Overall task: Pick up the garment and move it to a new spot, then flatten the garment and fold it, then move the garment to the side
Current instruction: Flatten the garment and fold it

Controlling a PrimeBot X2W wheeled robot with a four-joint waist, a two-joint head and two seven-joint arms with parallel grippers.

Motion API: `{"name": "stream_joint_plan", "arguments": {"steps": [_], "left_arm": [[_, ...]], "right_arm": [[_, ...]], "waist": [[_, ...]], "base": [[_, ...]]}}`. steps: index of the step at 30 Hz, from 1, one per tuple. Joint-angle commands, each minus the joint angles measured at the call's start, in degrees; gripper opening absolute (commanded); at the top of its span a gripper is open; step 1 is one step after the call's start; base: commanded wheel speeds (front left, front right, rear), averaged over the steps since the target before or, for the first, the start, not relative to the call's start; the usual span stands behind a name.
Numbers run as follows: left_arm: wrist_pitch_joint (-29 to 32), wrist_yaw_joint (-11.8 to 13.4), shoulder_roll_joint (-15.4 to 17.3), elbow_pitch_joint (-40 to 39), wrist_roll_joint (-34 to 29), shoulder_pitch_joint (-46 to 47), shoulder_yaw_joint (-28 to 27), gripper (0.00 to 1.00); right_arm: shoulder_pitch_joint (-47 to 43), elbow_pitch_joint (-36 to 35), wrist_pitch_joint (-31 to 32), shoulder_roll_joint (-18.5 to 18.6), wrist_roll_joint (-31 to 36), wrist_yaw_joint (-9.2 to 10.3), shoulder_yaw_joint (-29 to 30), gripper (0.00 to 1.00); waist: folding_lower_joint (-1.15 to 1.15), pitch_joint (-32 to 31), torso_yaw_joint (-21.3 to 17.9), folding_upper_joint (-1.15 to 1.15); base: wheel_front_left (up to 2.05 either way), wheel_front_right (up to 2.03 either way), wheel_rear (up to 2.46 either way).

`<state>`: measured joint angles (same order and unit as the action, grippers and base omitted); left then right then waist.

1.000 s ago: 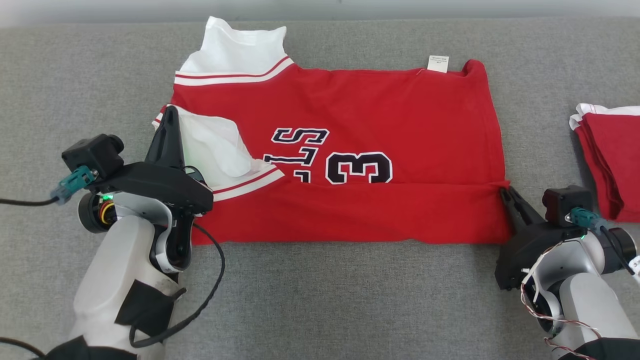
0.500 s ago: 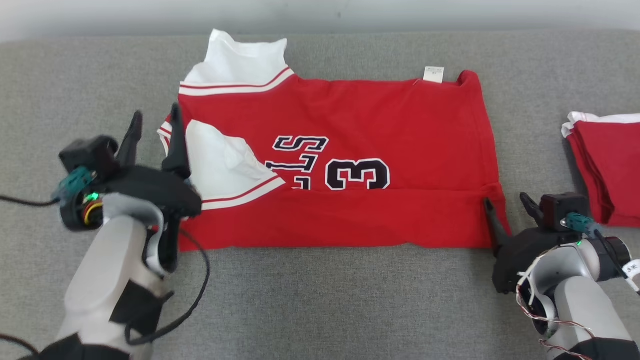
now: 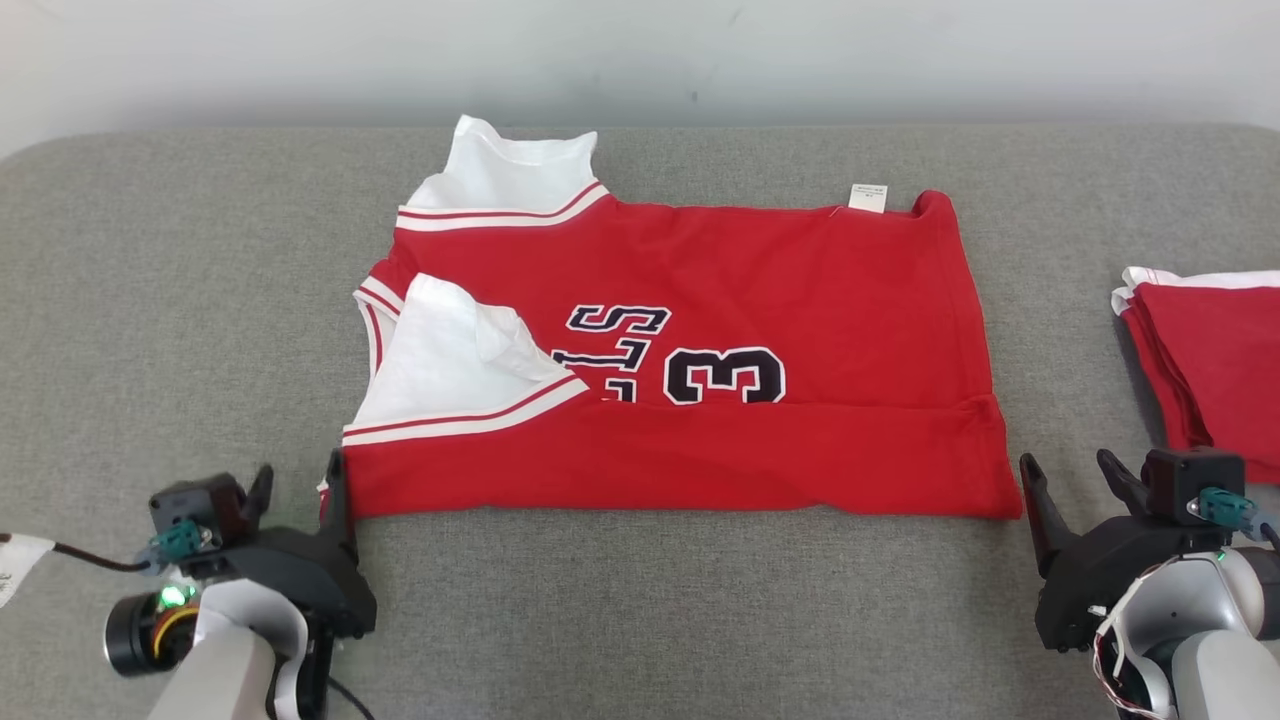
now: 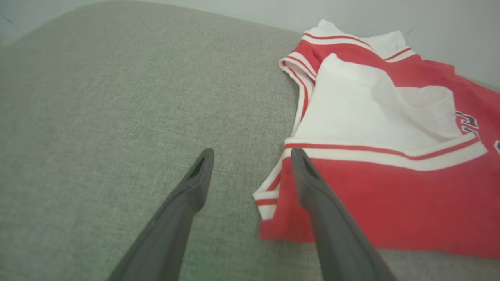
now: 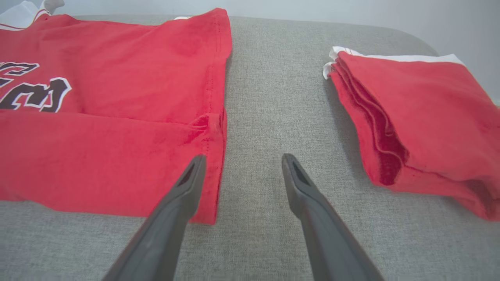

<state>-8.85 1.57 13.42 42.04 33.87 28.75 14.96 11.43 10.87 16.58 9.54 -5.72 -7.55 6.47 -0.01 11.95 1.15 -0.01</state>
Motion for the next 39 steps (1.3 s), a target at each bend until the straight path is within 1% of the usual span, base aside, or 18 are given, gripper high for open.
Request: {"name": "stream_joint_plan", "arguments": {"steps": [1,8,12,18,24,28,30,31,32,33,34,39], "left_arm": [[0.9,0.1,0.0,-0.1,0.4,-0.8,0.1,1.00],[4.6,-0.4,-0.7,-0.6,2.2,-1.4,0.4,1.00],[5.2,0.3,-0.6,-1.1,2.5,-1.9,0.4,1.00],[9.0,1.1,-0.6,-1.1,3.5,-4.4,1.0,1.00],[10.2,3.8,0.0,-3.9,3.1,-6.7,0.8,1.00],[11.0,4.0,-0.6,-5.7,4.0,-7.3,0.9,1.00],[10.6,3.3,-1.0,-6.3,4.7,-6.8,0.7,1.00],[10.3,2.6,-1.5,-6.5,5.2,-6.5,0.6,0.91],[10.4,2.0,-1.7,-6.5,5.4,-6.1,0.8,0.43],[10.4,1.6,-2.0,-6.2,5.6,-5.9,1.0,0.16],[10.6,1.1,-2.3,-5.9,5.9,-5.6,1.2,0.00],[10.0,0.6,-2.9,-4.6,6.3,-5.0,1.5,0.00]], "right_arm": [[-0.9,-1.1,0.5,-0.3,-0.2,0.15,0.1,1.00],[-1.5,-4.6,2.5,-0.8,-0.4,0.15,-0.4,1.00],[-1.9,-5.5,2.9,-0.9,-0.3,0.15,-0.2,1.00],[-2.3,-6.2,3.2,-1.1,-0.1,0.15,0.3,1.00],[-2.9,-6.8,3.3,-1.2,0.0,0.15,1.0,1.00],[-2.7,-6.7,3.3,-1.5,0.2,0.15,1.1,1.00],[-2.5,-6.8,3.4,-1.6,0.3,0.15,0.9,1.00],[-2.4,-6.7,3.5,-1.6,0.3,0.15,0.8,1.00],[-2.2,-6.6,3.8,-1.6,0.4,0.15,0.8,1.00],[-2.0,-6.4,4.0,-1.5,0.4,0.15,0.7,1.00],[-1.9,-6.3,4.3,-1.5,0.5,0.15,0.8,1.00],[-0.7,-5.0,5.0,-0.9,0.9,0.15,0.3,1.00]], "waist": [[0.01,0.2,-0.2,0.01],[0.01,1.2,-1.1,0.01],[0.01,1.4,-1.4,0.01],[0.01,1.4,-1.6,0.01],[0.01,1.4,-1.3,0.01],[0.01,1.7,-1.1,0.01],[0.01,2.0,-1.0,0.01],[0.01,2.1,-1.0,0.01],[0.01,2.3,-1.0,0.01],[0.01,2.4,-1.0,0.01],[0.01,2.6,-1.1,0.01],[0.01,3.3,-1.4,0.01]], "base": [[0.00,0.00,0.00],[0.00,0.00,0.00],[0.00,0.00,0.00],[0.00,0.00,0.00],[0.00,0.00,0.00],[0.00,0.00,0.00],[0.00,0.00,0.00],[0.00,0.00,0.00],[0.00,0.00,0.00],[0.00,0.00,0.00],[0.00,0.00,0.00],[0.00,0.00,0.00]]}}
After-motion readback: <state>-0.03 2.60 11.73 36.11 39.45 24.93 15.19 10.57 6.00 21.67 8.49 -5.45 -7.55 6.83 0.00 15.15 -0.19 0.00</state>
